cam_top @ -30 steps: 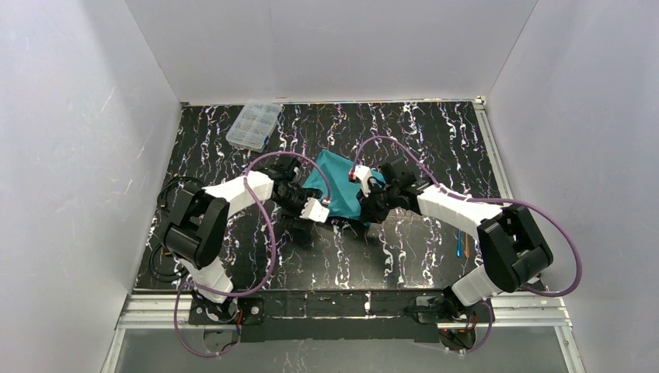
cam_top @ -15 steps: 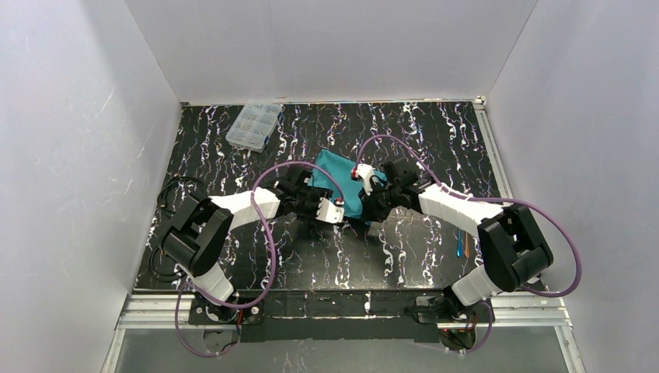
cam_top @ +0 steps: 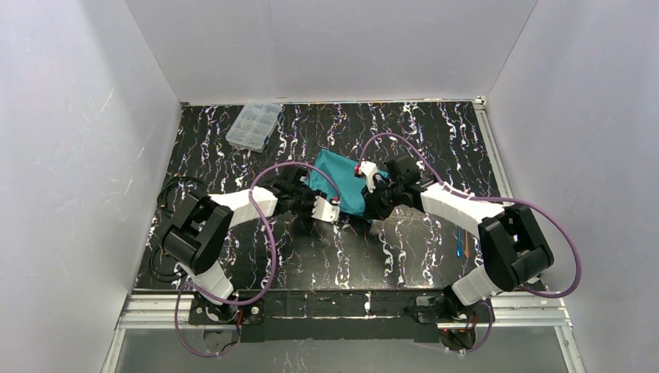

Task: Fold the napkin into a case and place the utensils inside
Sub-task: Pick up the lower triangle-folded napkin from the center of the board, then fold the lower triangle-folded napkin at the center of the board.

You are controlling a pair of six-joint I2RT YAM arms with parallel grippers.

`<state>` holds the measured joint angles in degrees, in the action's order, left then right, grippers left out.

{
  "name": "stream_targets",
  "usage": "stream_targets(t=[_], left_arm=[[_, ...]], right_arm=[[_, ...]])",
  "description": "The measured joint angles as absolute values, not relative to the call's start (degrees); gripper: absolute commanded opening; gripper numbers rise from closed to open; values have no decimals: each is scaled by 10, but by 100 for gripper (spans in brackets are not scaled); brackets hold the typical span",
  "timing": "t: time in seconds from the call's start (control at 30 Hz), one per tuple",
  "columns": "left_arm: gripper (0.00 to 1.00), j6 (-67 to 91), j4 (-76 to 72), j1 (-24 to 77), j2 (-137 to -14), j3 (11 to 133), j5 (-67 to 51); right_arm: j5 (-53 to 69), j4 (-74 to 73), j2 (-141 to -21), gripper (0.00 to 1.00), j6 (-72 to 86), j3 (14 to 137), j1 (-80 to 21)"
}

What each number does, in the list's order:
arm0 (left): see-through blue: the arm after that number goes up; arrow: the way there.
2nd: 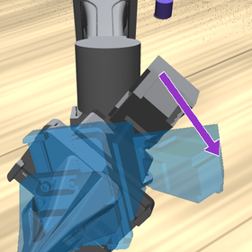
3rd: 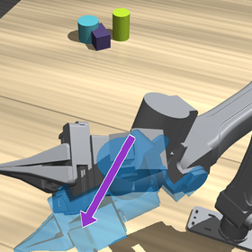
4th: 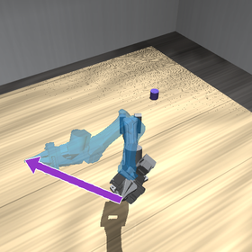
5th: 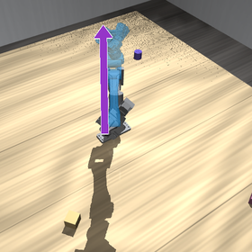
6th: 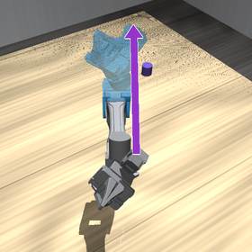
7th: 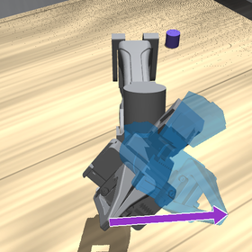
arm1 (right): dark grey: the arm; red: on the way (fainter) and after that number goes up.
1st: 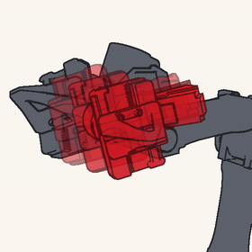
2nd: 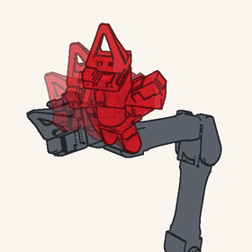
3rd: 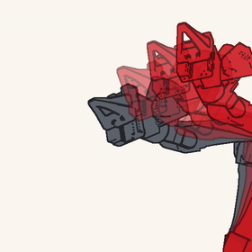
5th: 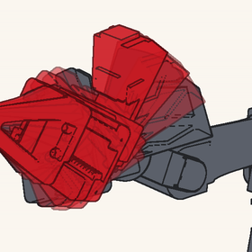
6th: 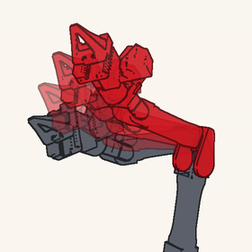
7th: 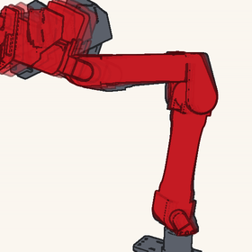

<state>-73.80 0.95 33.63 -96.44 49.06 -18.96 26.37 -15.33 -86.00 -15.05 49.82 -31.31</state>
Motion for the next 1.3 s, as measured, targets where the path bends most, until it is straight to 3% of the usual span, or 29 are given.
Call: stream_targets(t=[0.13,0.27,0.3,0.87,1.3], left_arm=[[24,-752,14,317,-964,492,-188],[1,-758,36,313,-964,497,-187],[0,-760,44,313,-964,498,-188],[0,-749,350,329,-909,528,-234],[0,-694,432,329,-1004,663,-219]], right_arm=[[258,-153,-860,1,-148,498,-311],[259,-153,-860,1,-141,498,-311],[260,-154,-860,1,-138,498,-311],[339,-178,-859,1,-26,481,-330],[385,-198,-914,1,7,526,-302]])
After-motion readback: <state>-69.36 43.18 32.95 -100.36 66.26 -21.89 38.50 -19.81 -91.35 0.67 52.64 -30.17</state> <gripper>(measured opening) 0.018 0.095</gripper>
